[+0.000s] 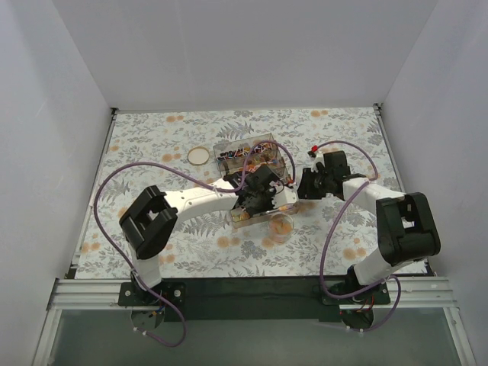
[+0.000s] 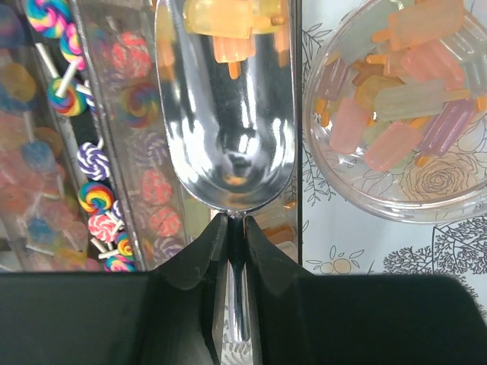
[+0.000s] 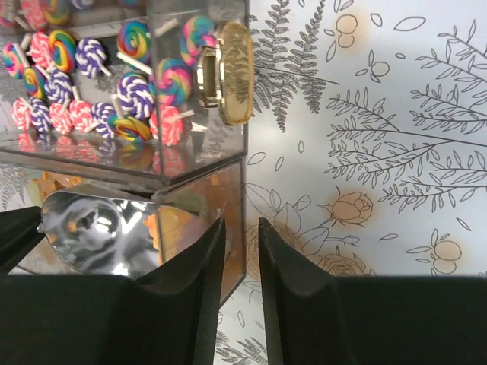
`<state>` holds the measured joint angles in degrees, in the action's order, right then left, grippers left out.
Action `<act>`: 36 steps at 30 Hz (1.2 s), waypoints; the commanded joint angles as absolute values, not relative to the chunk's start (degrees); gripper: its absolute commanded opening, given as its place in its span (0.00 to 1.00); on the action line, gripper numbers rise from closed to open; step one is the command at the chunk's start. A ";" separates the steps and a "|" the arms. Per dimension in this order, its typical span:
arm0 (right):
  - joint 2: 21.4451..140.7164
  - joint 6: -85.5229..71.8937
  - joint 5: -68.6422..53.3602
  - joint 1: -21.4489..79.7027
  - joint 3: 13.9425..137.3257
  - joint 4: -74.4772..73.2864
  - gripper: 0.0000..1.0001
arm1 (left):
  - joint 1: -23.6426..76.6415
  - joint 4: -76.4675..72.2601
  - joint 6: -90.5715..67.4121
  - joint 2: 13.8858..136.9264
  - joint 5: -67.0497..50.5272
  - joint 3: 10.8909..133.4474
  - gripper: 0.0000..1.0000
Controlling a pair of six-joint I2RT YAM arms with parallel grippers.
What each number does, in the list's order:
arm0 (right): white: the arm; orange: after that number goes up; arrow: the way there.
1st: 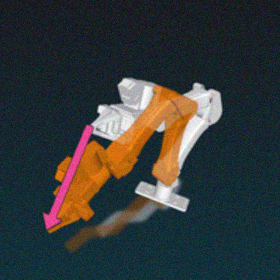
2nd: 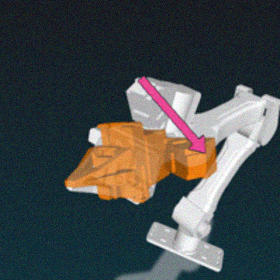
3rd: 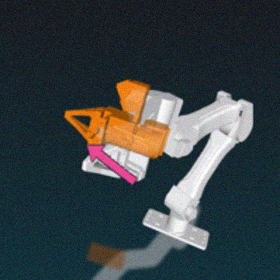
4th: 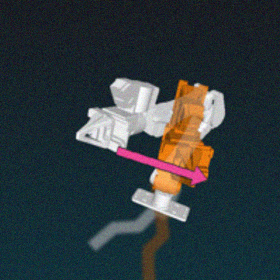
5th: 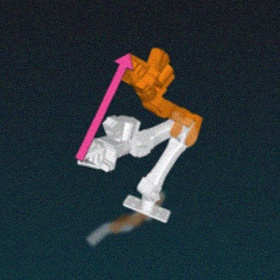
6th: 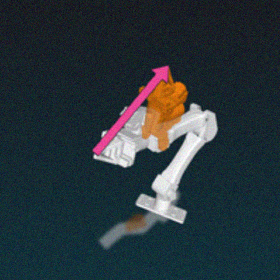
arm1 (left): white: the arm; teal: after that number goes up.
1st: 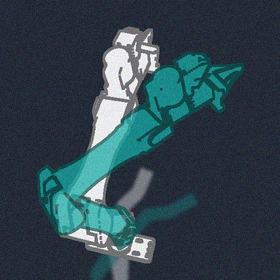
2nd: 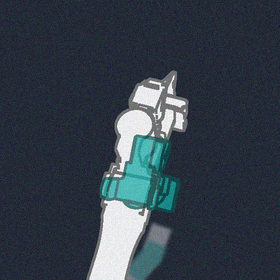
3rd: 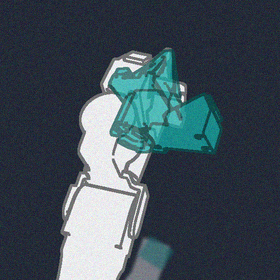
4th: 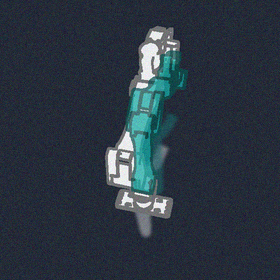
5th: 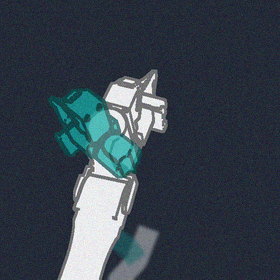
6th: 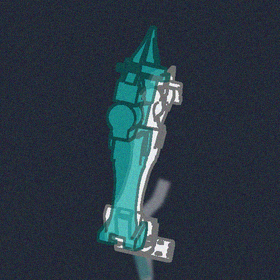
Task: Pack the candies
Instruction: Scoop the fake candies from the storage box, then place the fake candies in the packing bottle.
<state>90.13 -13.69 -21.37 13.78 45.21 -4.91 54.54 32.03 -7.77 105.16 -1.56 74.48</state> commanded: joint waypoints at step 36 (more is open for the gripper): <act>55.90 -14.77 -1.76 13.98 42.10 -27.25 0.60 | 64.59 39.28 2.29 79.54 4.38 64.25 0.00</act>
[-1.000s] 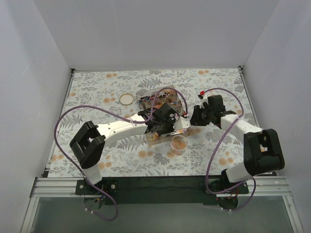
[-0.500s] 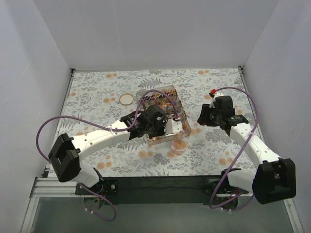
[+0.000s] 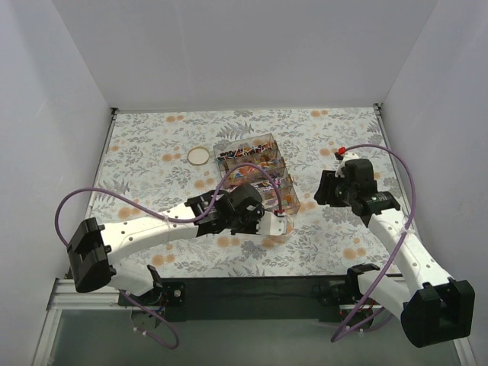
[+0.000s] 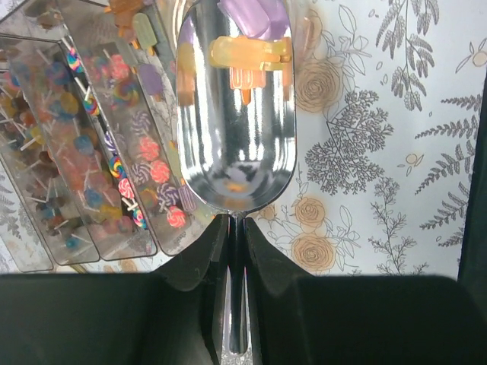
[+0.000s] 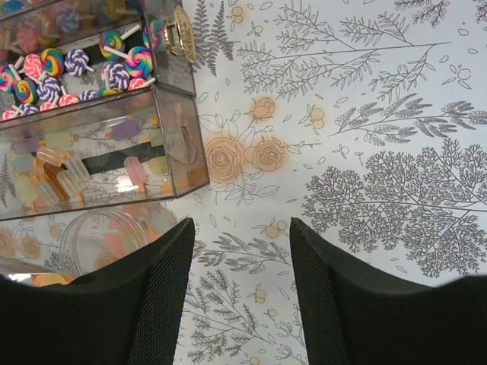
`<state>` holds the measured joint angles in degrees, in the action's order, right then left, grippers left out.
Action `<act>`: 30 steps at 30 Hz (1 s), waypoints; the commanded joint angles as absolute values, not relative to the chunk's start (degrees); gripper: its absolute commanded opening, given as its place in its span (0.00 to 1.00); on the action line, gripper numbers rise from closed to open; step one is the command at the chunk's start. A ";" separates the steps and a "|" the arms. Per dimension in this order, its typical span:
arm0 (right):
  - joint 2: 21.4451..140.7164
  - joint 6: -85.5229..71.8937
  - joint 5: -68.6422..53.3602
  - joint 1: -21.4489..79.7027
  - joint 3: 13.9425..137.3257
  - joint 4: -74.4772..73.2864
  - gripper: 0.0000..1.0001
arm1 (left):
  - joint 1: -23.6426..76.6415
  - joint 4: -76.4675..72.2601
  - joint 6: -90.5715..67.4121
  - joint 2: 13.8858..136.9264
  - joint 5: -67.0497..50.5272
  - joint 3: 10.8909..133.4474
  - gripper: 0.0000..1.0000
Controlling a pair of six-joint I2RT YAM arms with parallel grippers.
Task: Pack the candies
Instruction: Place the fake candies in the packing bottle.
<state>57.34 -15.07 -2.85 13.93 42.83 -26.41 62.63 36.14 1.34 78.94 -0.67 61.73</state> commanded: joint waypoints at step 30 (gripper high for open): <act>54.49 -13.80 -2.02 13.98 40.08 -26.98 0.61 | 78.13 48.42 7.47 90.08 33.31 72.77 0.00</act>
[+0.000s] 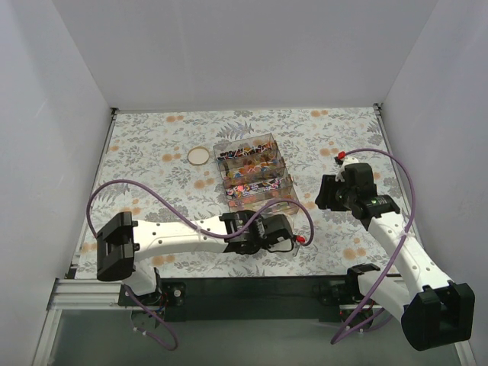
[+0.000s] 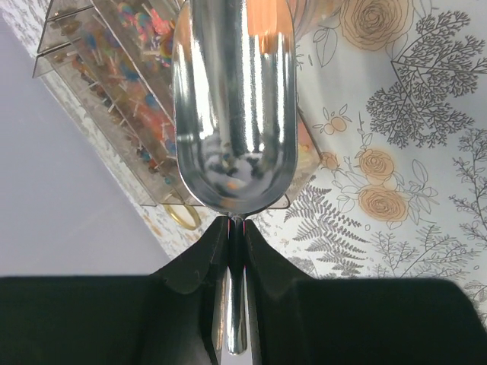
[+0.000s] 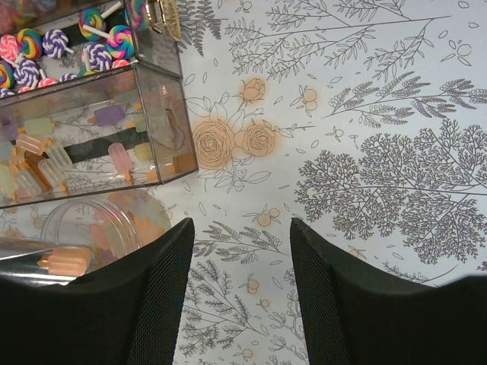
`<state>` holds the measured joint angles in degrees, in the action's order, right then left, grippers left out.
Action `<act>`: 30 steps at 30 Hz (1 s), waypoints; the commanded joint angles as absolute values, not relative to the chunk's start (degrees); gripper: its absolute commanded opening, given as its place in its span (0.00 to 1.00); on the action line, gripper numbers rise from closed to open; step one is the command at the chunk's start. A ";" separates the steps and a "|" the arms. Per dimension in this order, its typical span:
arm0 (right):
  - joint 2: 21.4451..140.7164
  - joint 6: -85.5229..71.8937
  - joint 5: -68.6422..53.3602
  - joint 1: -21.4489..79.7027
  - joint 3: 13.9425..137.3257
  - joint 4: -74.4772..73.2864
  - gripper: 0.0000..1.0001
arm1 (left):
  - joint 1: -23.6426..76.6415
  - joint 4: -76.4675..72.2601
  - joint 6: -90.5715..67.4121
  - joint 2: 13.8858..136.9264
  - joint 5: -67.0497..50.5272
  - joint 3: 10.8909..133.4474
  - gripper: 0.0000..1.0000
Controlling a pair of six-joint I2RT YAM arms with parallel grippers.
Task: Pack the candies
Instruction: Place the fake candies in the packing bottle.
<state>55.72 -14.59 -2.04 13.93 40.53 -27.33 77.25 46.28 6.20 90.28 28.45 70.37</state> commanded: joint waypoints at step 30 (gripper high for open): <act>60.38 -18.17 -45.70 14.15 48.88 -19.08 0.60 | 61.70 31.48 -11.69 76.56 6.07 64.34 0.00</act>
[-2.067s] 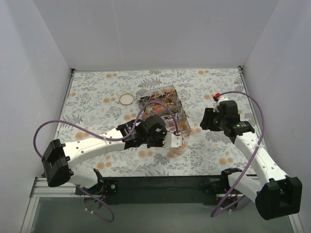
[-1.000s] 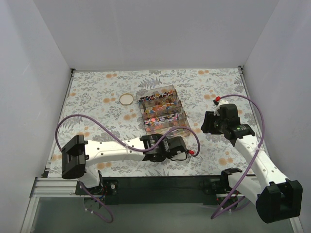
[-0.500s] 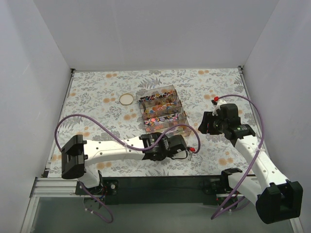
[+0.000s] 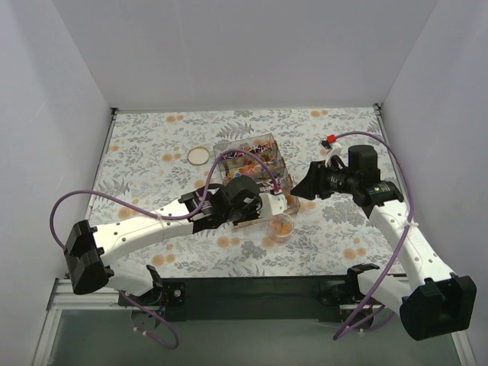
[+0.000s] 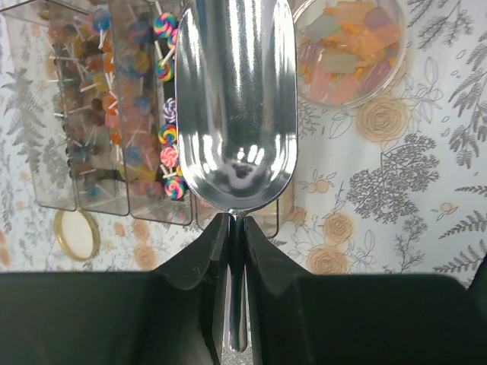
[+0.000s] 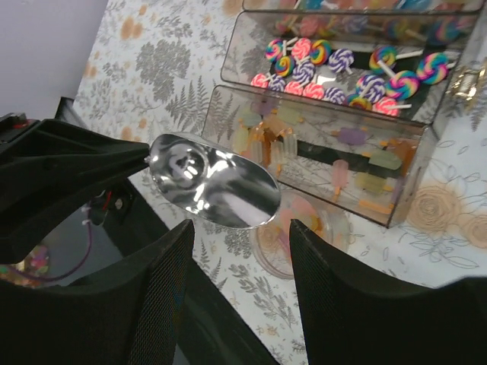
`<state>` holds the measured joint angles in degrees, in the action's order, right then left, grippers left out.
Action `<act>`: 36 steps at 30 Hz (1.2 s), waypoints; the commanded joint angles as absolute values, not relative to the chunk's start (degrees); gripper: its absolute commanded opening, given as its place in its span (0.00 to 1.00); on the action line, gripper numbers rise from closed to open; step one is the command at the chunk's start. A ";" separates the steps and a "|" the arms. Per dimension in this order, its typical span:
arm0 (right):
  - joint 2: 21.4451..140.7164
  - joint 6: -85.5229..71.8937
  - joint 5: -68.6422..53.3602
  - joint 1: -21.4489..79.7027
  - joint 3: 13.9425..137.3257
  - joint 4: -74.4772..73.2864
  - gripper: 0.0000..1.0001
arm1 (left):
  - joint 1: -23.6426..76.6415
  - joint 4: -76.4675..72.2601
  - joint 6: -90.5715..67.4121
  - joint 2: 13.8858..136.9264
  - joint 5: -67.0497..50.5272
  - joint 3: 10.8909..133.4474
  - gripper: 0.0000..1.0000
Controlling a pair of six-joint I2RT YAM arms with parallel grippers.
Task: Pack the candies
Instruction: Place the fake candies in the packing bottle, then adjust the spatula.
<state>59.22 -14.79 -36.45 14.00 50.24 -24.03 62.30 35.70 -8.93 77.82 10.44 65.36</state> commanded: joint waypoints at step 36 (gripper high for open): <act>70.14 -26.63 -57.30 14.06 43.24 -6.33 0.03 | 57.57 17.67 -12.48 67.42 -5.98 54.24 0.00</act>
